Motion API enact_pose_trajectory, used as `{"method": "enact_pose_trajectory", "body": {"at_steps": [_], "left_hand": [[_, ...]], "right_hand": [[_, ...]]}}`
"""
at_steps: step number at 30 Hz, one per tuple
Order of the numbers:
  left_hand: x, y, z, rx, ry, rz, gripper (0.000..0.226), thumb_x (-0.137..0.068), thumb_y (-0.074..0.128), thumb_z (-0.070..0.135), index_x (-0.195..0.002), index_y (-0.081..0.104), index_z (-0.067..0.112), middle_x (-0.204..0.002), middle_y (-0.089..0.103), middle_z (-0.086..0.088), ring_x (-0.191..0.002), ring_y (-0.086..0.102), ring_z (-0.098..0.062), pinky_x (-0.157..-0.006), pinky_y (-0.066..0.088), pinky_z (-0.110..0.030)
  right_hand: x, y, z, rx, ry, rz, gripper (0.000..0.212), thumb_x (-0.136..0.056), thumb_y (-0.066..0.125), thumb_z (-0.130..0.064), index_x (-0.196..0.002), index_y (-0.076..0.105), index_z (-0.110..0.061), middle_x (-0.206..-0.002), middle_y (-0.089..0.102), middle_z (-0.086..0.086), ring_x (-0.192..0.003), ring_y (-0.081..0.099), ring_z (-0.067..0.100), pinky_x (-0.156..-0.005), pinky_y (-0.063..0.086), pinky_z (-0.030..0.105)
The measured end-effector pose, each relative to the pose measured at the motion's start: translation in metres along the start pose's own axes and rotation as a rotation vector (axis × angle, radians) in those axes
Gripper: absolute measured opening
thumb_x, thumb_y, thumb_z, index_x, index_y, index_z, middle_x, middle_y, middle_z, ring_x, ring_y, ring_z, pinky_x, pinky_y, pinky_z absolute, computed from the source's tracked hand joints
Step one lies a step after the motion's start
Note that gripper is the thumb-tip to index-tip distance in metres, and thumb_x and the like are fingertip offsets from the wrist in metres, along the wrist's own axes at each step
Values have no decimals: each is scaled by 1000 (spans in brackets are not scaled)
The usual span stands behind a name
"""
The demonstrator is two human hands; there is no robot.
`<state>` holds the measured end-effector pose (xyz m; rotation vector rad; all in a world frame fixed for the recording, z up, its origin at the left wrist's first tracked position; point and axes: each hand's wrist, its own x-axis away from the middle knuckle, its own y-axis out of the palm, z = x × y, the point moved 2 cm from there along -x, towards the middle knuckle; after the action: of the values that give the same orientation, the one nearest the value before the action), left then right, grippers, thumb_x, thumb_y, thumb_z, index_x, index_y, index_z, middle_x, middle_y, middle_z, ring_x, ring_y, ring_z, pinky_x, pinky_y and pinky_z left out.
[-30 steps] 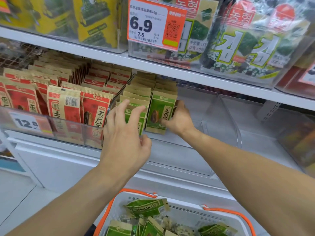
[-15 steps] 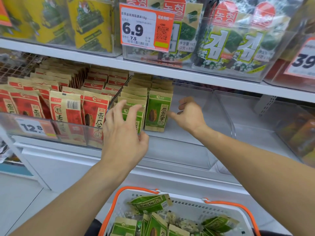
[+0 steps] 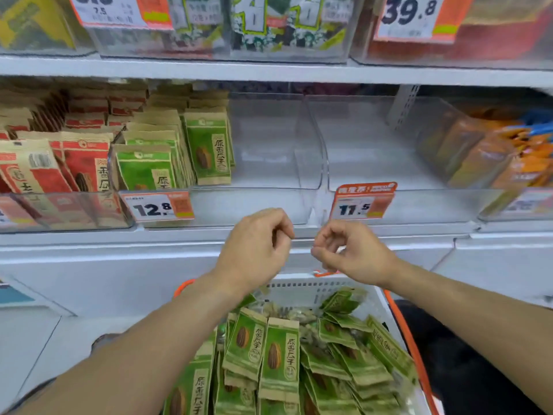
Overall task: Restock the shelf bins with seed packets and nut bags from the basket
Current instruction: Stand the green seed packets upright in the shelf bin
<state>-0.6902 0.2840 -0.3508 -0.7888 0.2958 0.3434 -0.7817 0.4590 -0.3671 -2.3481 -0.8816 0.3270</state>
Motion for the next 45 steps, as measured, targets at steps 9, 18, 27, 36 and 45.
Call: {"method": "enact_pose_trajectory", "body": {"at_steps": [9, 18, 27, 36, 45], "left_hand": [[91, 154, -36, -145, -320, -680, 22, -98, 48, 24, -116, 57, 18, -103, 68, -4, -93, 64, -22, -81, 52, -37], [136, 203, -42, -33, -473, -653, 42, -103, 38, 44, -134, 57, 23, -121, 66, 3, -109, 61, -16, -94, 49, -33], [112, 186, -57, 215, -962, -293, 9, -88, 71, 15, -84, 71, 23, -94, 73, 2, -84, 67, -13, -78, 50, -24], [123, 158, -55, 555, -1335, -554, 61, -82, 68, -9, -137, 41, -11, -91, 69, -21, -59, 66, -17, -54, 46, -26], [126, 161, -62, 780, -1380, -513, 26, -83, 60, -18, -104, 56, -5, -102, 71, -28, -84, 73, -29, -63, 57, -30]], "right_hand": [[70, 5, 142, 533, 286, -435, 33, -83, 71, -29, -113, 63, -16, -110, 65, 4, -99, 62, 22, -85, 50, 34], [108, 50, 171, 471, 362, -514, 65, -91, 60, -17, -151, 35, -18, -146, 43, 9, -133, 44, 28, -109, 39, 34], [85, 65, 179, 589, 433, -421, 44, -89, 51, 3, -132, 48, -7, -109, 62, 15, -100, 63, 33, -77, 48, 35], [81, 78, 179, 533, 418, -209, 30, -96, 50, -9, -106, 73, -25, -102, 74, 2, -88, 67, 23, -76, 55, 32], [114, 79, 145, 99, 290, -263, 7, -98, 59, -29, -99, 64, -33, -146, 43, -4, -138, 35, 15, -119, 27, 38]]}}
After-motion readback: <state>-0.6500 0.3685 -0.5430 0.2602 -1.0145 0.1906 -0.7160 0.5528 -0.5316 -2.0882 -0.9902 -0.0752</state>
